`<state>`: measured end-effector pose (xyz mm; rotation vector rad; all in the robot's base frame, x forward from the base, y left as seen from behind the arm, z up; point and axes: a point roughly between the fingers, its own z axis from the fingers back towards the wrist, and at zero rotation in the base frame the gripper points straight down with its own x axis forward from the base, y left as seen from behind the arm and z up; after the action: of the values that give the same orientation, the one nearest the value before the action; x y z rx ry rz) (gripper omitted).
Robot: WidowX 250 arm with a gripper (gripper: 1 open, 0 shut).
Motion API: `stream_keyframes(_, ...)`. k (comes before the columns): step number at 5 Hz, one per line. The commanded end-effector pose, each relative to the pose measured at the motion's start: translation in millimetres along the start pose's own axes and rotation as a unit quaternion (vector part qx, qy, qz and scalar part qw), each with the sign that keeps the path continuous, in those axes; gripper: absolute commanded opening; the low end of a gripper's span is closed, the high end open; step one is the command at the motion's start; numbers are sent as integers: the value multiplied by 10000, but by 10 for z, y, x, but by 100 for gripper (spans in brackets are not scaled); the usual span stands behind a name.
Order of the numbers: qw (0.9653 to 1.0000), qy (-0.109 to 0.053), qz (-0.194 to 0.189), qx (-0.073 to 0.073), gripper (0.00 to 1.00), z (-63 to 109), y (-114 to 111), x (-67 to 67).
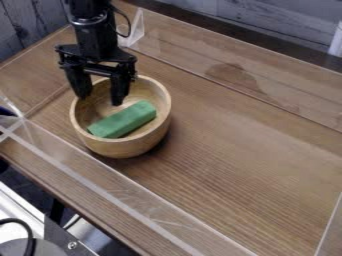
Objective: Put the green block in the brown bowl
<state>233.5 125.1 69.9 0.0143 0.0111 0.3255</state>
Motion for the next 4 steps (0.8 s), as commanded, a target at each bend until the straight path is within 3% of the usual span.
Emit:
stream_keyframes(1,9995,-298,-35,60,100,169,20,59)
stream_keyframes(2,9994,-323,-71,68,100,205,16,58)
stream_keyframes(4,9986,-464,36,231,100,87,-55,87)
